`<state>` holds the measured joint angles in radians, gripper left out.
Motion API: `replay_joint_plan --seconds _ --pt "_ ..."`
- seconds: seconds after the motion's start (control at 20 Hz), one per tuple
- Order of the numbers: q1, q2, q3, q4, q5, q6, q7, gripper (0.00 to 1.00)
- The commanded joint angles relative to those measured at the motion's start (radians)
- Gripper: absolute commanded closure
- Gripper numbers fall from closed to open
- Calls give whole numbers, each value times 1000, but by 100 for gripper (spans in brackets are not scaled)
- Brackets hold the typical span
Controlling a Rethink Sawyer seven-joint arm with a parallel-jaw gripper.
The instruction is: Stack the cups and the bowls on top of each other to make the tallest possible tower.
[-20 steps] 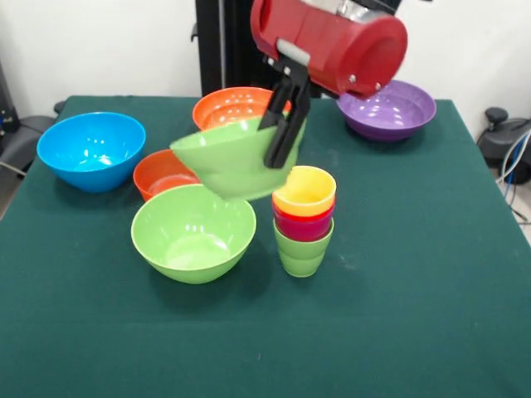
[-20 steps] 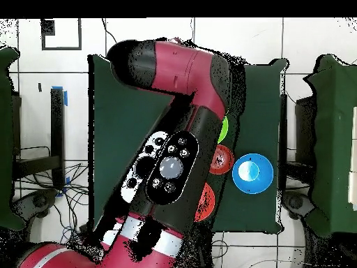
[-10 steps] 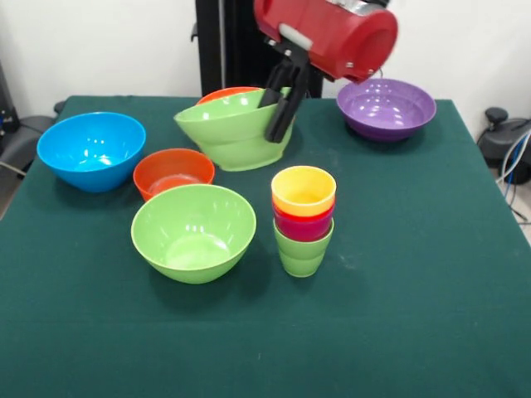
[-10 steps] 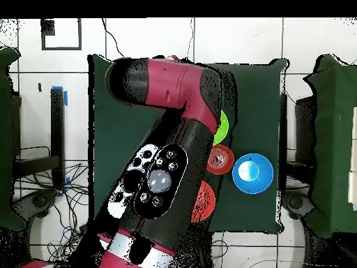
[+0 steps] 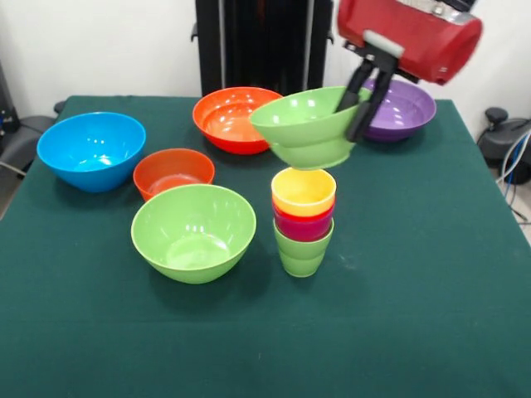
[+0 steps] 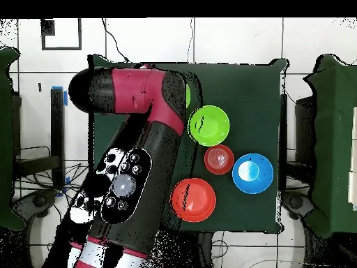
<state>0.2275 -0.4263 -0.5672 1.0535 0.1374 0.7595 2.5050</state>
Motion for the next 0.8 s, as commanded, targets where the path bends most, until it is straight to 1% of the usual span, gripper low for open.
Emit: replay_joint_plan --seconds 0.05,0.3,0.4,0.6,0.65,0.8 --pt "45 70 107 57 -92 178 -86 100" --pt "48 81 106 54 -100 199 -81 100" --pt "47 76 108 70 -101 201 -85 100" --pt "37 64 114 97 -118 189 -130 100" --pt "33 66 117 92 -128 203 -158 100" --pt "28 67 119 92 -140 211 -173 100"
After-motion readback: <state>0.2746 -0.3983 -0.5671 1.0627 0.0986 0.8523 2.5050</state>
